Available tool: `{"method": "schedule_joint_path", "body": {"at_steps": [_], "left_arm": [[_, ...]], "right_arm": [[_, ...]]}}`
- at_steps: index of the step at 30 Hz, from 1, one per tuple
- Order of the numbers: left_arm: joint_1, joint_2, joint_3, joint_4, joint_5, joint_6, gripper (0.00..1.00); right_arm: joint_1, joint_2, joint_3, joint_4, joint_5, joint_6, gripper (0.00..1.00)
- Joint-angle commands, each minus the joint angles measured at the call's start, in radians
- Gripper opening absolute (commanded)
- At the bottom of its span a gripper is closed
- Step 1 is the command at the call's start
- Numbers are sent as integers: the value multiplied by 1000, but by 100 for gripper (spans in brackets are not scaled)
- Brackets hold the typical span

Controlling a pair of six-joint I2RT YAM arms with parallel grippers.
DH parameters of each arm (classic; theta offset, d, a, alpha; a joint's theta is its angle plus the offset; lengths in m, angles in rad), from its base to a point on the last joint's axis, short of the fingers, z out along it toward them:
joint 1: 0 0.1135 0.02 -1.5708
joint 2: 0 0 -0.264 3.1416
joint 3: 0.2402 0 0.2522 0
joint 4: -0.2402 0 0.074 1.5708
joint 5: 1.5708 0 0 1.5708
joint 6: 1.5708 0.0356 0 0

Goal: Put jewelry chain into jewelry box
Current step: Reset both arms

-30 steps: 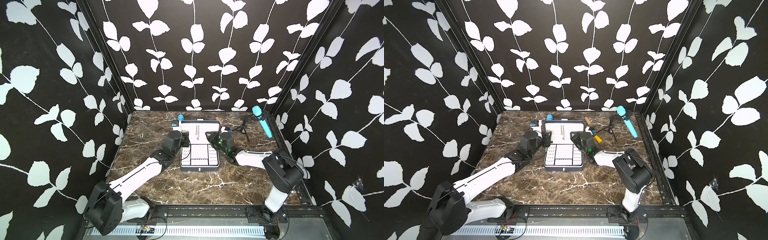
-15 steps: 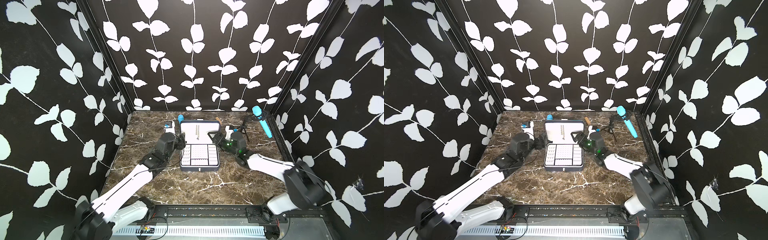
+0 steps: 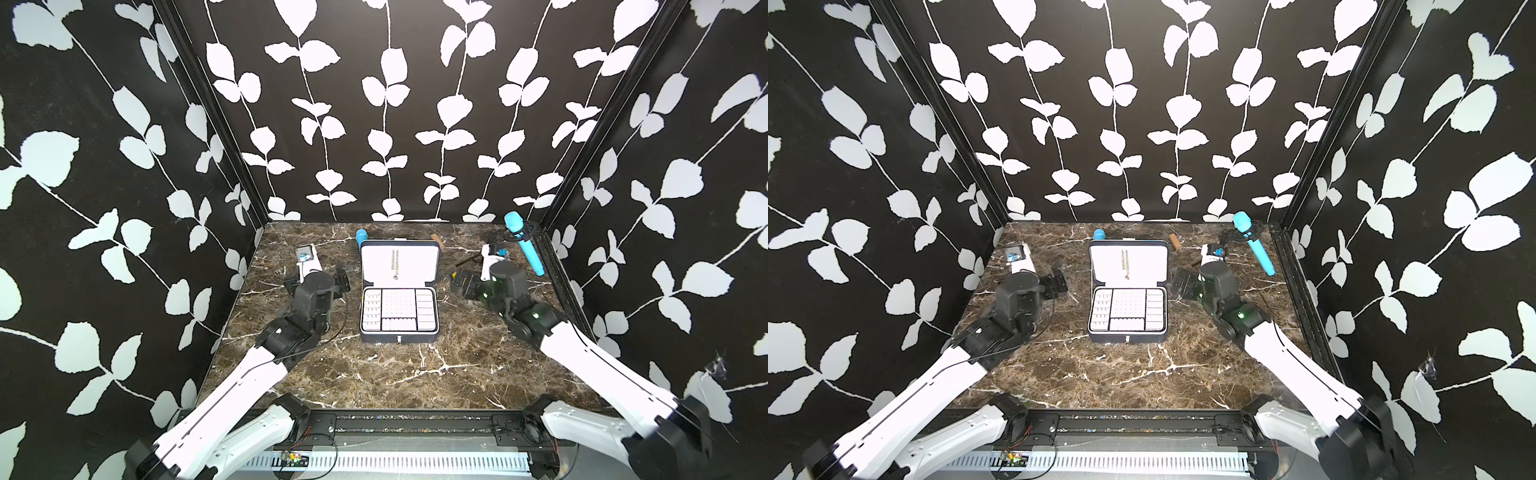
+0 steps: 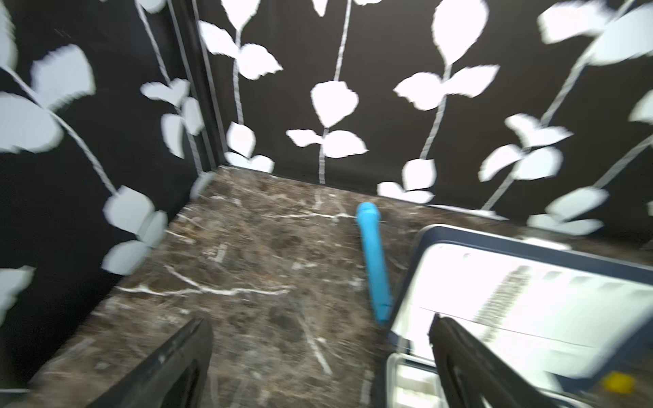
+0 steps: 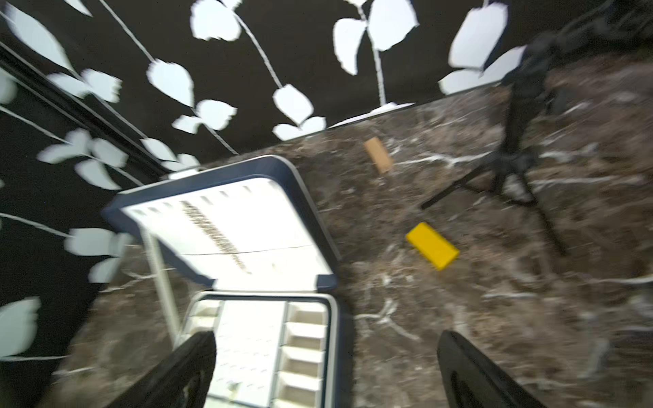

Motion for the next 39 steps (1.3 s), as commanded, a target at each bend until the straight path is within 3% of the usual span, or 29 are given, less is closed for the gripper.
{"method": "schedule_joint_path", "body": {"at_steps": [1, 3, 5, 7, 11, 14, 16, 18, 22, 26, 28, 30, 31, 33, 35, 39], "left_arm": [[39, 141, -63, 188, -152, 276, 99], [82, 196, -126, 366, -100, 450, 98], [150, 204, -199, 510, 4, 517, 98], [252, 220, -269, 593, 148, 494, 99], [372, 296, -352, 721, 275, 515, 98], [448, 377, -381, 788, 353, 457, 98], [478, 424, -402, 845, 365, 409, 98], [503, 450, -427, 899, 405, 384, 98], [536, 498, -461, 1021, 513, 374, 99], [538, 589, -475, 1132, 632, 415, 99], [542, 633, -478, 1199, 654, 431, 99], [541, 605, -457, 1098, 609, 407, 98], [541, 616, -457, 1122, 578, 395, 99], [541, 622, -466, 1148, 555, 394, 98], [542, 610, -459, 1109, 545, 382, 99], [542, 623, -465, 1146, 545, 389, 99]], "right_arm": [[-74, 64, 13, 82, 69, -299, 99], [-130, 91, -26, 182, -20, -378, 99], [-175, 121, -33, 191, 0, -435, 99], [-256, 144, -52, 194, -24, -504, 99], [-373, 151, -192, 369, 0, -517, 99], [-406, 199, -311, 537, 47, -515, 99], [-424, 213, -281, 501, 17, -562, 99], [-428, 222, -335, 615, 22, -615, 99], [-446, 217, -417, 743, 58, -569, 99], [-448, 264, -557, 1013, 59, -568, 99], [-448, 317, -599, 1137, 71, -564, 99], [-448, 395, -614, 1253, 86, -565, 99], [-448, 412, -596, 1248, 95, -569, 99], [-464, 372, -525, 1032, 51, -543, 99], [-508, 386, -522, 1053, -25, -524, 99], [-510, 378, -522, 1036, -8, -517, 99]]}}
